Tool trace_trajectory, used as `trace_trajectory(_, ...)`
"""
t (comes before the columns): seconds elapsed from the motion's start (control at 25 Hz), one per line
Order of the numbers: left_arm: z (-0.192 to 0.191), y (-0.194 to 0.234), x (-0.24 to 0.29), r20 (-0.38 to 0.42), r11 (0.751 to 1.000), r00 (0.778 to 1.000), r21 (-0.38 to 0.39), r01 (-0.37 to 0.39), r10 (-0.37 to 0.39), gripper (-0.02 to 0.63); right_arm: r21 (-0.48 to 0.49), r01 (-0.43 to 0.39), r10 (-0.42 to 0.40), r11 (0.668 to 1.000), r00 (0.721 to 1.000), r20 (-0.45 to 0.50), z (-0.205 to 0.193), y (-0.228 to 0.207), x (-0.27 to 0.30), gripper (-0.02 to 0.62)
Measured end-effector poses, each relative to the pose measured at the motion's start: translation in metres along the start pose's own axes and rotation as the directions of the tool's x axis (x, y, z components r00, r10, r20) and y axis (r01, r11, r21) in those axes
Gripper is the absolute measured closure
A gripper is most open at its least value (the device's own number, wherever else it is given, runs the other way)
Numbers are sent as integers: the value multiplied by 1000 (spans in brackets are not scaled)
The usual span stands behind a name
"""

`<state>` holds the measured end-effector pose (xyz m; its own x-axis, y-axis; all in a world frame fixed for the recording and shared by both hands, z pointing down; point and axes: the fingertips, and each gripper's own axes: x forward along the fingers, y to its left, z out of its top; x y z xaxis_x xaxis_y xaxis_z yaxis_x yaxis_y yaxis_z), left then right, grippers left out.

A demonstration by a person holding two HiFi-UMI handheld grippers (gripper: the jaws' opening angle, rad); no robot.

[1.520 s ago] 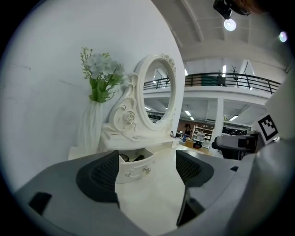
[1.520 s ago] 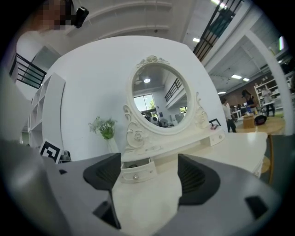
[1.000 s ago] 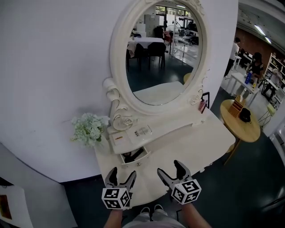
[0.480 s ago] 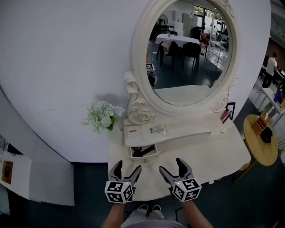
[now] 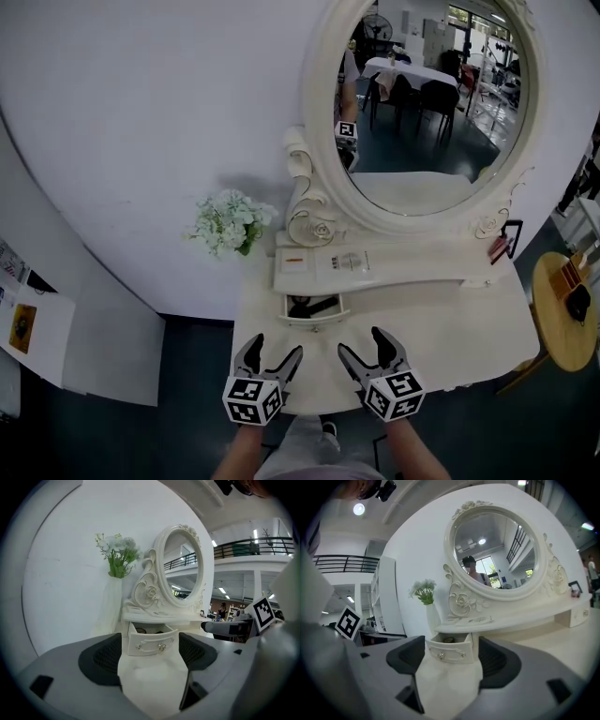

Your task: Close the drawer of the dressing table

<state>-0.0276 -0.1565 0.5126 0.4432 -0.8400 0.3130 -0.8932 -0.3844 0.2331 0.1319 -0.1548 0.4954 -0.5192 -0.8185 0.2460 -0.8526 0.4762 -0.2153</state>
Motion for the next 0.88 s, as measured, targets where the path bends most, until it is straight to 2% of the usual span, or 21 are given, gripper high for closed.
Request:
trace_trajectory(0.64, -27, 32, 43, -63, 999, 998, 15, -31, 32, 235, -68, -3, -4, 998, 994, -105, -28, -18, 54, 247)
trace_trajectory(0.88, -31, 41, 55, -78, 999, 996, 26, -34, 36, 235, -86, -6, -7, 996, 989, -146, -40, -27, 69, 278)
